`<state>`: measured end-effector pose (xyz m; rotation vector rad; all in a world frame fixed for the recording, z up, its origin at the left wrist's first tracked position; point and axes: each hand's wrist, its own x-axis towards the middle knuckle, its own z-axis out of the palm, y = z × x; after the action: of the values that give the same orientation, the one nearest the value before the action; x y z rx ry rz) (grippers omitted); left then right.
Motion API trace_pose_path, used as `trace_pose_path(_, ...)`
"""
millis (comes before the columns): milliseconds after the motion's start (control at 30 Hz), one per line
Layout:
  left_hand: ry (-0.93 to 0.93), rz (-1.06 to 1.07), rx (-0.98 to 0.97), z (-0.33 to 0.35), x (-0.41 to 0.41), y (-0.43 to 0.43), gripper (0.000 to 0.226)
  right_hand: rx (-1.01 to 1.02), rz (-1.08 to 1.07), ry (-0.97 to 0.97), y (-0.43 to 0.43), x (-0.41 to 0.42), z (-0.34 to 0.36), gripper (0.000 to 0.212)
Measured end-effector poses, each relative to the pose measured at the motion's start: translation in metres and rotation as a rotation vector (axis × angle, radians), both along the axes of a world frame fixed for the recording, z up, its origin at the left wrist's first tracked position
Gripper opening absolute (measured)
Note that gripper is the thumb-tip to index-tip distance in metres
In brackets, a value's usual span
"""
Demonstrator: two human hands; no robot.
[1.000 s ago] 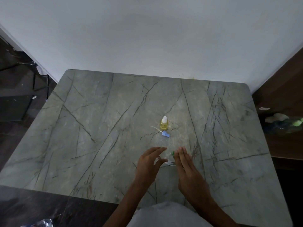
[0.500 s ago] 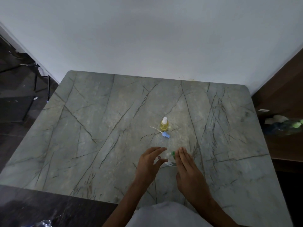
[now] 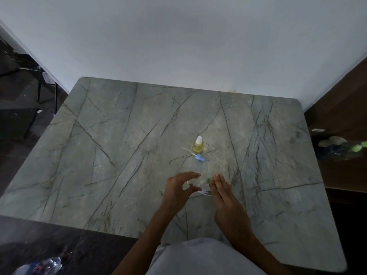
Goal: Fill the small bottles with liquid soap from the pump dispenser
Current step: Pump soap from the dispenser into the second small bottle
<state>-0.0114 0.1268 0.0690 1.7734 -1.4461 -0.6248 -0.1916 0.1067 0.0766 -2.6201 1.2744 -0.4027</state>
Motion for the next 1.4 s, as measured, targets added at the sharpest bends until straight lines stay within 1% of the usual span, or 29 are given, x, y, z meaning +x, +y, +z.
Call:
trace_pose_path(100,0.013,-0.002,0.005,-0.001,0.0,0.0,0.042,0.023,0.0,-0.027,0.0,0.0,0.0,0.06)
trace_pose_path(400,0.008,0.009,0.014,-0.003,-0.002,-0.002,0.041,0.022,-0.013,0.014,-0.001,0.002,0.007,0.058)
trace_pose_path(567,0.048,0.01,0.033,-0.004,-0.003,-0.005,0.04,-0.001,-0.02,-0.006,-0.002,-0.001,0.003,0.057)
trace_pose_path(767,0.044,0.001,0.045,-0.01,-0.004,-0.005,0.039,0.002,0.006,-0.028,-0.003,-0.001,-0.003,0.06)
trace_pose_path(900,0.053,0.006,0.056,-0.015,-0.004,-0.004,0.04,-0.033,0.009,-0.029,-0.002,-0.001,-0.004,0.06)
trace_pose_path(1067,0.062,0.02,0.039,-0.017,-0.005,-0.005,0.041,-0.043,0.014,0.011,-0.004,-0.001,-0.006,0.059)
trace_pose_path(1233,0.04,0.022,-0.016,-0.015,-0.005,-0.005,0.042,-0.081,0.003,0.072,-0.006,0.0,-0.001,0.051)
trace_pose_path(1400,0.025,-0.005,-0.045,-0.013,-0.003,-0.004,0.043,-0.099,0.032,0.083,-0.008,-0.001,-0.002,0.049)
